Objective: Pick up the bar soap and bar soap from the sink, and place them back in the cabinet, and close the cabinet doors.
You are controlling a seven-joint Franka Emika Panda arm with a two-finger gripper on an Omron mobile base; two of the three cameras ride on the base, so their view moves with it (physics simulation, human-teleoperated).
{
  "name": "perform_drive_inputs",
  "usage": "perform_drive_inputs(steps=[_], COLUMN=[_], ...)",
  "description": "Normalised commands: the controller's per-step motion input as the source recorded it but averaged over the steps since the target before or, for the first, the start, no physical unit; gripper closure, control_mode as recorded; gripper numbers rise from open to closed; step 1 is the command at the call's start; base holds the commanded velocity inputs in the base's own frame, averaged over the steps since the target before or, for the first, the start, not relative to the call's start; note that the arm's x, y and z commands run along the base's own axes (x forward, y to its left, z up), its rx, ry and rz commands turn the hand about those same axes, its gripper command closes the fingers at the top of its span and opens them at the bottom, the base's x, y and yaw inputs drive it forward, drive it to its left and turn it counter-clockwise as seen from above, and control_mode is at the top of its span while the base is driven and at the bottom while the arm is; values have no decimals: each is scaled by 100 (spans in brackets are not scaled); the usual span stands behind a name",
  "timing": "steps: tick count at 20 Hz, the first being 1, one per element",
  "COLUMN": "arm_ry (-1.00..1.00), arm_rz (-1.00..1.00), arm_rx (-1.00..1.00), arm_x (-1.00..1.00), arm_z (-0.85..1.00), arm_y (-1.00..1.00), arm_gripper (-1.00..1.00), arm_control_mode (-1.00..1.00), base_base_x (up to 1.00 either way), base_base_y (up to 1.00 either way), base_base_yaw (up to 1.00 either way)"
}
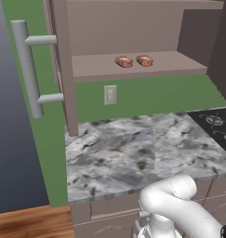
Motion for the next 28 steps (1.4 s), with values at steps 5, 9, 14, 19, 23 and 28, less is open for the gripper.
perform_drive_inputs(steps=[5, 9, 14, 19, 23, 28], arm_ry=[0, 0, 0, 0, 0, 0], arm_rz=[0, 0, 0, 0, 0, -7], arm_rx=[0, 0, 0, 0, 0, 0], arm_x=[29, 32, 31, 35, 43, 44], arm_z=[0, 0, 0, 0, 0, 0], arm_y=[63, 66, 68, 70, 67, 45], arm_gripper=[-100, -100, -100, -100, -100, -100], arm_control_mode=[-100, -100, -100, -100, -100, -100], base_base_x=[0, 0, 0, 0, 0, 0], base_base_y=[0, 0, 0, 0, 0, 0], base_base_yaw=[0, 0, 0, 0, 0, 0])
